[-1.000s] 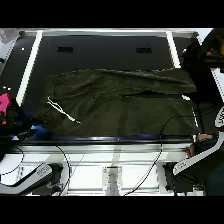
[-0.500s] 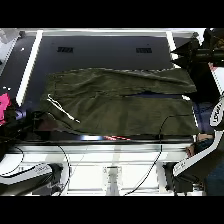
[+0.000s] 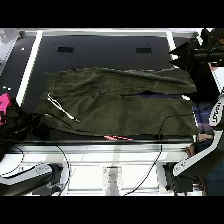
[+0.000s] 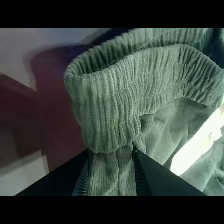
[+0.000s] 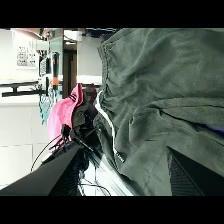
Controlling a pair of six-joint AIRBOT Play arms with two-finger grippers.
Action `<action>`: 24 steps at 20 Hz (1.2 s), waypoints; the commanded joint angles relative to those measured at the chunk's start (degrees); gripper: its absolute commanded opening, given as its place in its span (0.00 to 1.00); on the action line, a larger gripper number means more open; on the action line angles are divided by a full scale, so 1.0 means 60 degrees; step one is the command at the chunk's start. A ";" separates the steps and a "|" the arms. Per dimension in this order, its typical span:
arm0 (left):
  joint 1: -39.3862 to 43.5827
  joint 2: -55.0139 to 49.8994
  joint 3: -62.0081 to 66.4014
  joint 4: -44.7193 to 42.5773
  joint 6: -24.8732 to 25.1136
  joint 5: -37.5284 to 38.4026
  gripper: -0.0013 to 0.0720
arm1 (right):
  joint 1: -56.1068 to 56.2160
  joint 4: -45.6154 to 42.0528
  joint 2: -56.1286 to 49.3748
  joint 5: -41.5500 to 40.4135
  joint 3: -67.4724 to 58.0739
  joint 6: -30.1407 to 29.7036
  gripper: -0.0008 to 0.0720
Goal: Fold the clothes and pants, and hang the long-sleeved shirts on hangers.
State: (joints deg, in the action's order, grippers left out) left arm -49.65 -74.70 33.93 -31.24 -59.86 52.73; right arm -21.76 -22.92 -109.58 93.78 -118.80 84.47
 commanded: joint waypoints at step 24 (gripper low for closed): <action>0.0718 0.0040 0.0018 0.1508 0.0193 -0.0943 0.65 | 0.0015 -0.0080 0.0000 -0.0058 -0.0007 0.0157 0.82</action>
State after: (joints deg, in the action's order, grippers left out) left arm -46.74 -74.41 33.98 -23.24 -58.72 49.47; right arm -21.71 -23.40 -109.58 93.54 -118.80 85.41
